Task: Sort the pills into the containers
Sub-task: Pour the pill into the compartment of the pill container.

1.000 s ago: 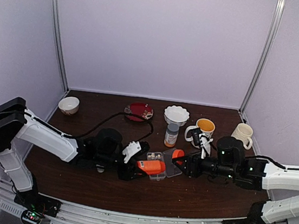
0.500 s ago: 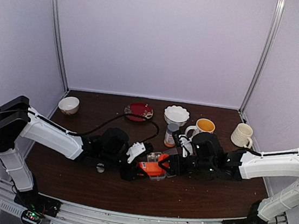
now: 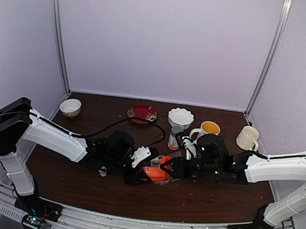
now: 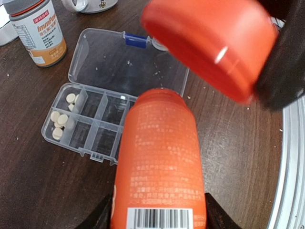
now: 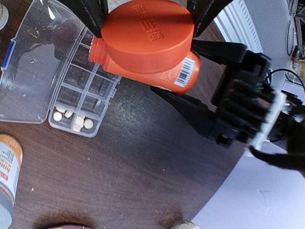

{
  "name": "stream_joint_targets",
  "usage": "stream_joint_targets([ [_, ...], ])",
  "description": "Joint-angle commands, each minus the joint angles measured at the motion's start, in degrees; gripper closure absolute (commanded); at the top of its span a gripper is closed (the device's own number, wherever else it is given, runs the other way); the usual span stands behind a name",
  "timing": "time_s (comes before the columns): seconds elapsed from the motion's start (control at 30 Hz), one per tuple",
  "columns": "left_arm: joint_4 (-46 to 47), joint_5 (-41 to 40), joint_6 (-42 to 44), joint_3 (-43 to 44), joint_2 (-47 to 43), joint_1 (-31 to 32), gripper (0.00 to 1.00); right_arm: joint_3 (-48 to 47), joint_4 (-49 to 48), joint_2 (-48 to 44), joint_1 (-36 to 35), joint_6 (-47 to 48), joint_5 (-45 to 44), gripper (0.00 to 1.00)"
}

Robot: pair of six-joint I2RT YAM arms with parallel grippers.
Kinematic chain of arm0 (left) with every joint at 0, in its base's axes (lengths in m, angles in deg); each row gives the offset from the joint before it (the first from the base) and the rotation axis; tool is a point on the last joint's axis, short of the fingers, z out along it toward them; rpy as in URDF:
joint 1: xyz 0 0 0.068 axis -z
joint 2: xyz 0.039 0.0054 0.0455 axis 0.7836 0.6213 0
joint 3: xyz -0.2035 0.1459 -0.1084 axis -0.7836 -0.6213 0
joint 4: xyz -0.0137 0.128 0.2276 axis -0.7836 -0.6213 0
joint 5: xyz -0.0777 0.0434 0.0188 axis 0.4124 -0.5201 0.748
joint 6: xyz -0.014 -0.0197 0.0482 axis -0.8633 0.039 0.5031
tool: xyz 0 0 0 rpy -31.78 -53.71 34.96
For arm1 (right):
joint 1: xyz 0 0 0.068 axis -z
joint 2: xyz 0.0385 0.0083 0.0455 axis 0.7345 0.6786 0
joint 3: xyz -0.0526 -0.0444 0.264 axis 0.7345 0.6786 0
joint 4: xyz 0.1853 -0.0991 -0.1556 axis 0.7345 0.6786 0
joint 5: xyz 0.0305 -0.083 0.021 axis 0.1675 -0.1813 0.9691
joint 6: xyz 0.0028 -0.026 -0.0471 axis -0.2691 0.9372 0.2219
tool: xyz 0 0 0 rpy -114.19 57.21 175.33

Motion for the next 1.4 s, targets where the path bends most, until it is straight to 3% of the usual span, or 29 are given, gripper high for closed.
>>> stream_joint_targets([
  [0.0,-0.57,-0.52,1.18,2.34,0.94,0.38,1.0,-3.79,7.24,7.3,-0.32,1.74,1.11,1.0],
  [0.13,-1.48,-0.13,1.39,3.26,1.52,0.53,1.0,-6.91,11.95,9.67,-0.16,4.54,-0.26,1.0],
  [0.43,-3.37,-0.6,1.66,4.29,1.85,0.8,1.0,-10.79,13.94,2.17,0.99,6.3,-2.83,1.0],
  [0.67,-4.84,-0.57,1.82,4.89,1.09,0.84,1.0,-6.21,11.07,8.48,0.71,3.29,0.4,1.0],
  [0.8,-8.03,-1.32,2.62,6.81,1.21,1.32,1.0,-7.44,14.78,10.73,0.25,4.68,-2.21,1.0],
  [1.13,-12.6,-2.78,2.99,8.61,1.32,1.99,1.0,-9.68,15.94,0.91,1.96,6.21,-7.06,1.0],
  [1.37,-12.93,-2.8,2.98,9.0,1.32,2.03,1.0,-7.5,15.44,8.94,0.27,5.48,-4.92,1.0],
])
